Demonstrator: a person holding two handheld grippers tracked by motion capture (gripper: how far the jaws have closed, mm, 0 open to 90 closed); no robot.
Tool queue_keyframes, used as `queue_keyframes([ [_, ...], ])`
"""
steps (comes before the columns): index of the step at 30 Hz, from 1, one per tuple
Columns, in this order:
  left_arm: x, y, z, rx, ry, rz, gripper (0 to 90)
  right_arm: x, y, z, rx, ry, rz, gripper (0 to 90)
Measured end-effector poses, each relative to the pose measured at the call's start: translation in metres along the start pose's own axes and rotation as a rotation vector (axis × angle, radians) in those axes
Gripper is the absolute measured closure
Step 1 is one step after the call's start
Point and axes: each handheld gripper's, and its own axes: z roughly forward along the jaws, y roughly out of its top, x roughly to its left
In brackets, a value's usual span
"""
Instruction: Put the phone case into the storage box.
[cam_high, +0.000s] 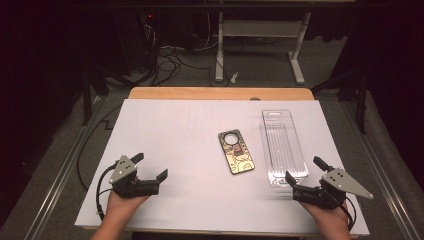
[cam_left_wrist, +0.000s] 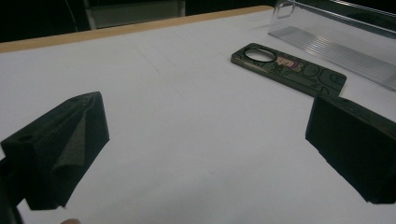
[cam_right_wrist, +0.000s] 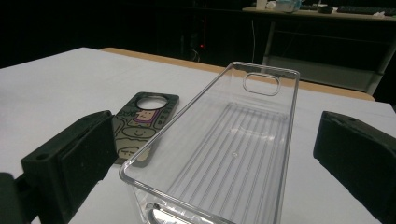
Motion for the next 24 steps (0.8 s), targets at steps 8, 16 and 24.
queue_keyframes([
  [8, 0.0015, 0.0004, 0.0002, -0.002, 0.002, -0.004, 0.6, -0.0023, -0.0014, 0.0018, 0.002, -0.004, -0.001, 0.0],
  [16, 0.0009, 0.0001, 0.0003, 0.004, -0.001, -0.008, 0.4, -0.0034, -0.0029, 0.0033, 0.012, -0.003, 0.010, 0.0],
  [24, -0.0005, 0.0003, 0.0017, 0.012, -0.005, -0.007, 0.3, -0.0031, -0.0024, 0.0042, 0.012, 0.004, 0.005, 0.0],
])
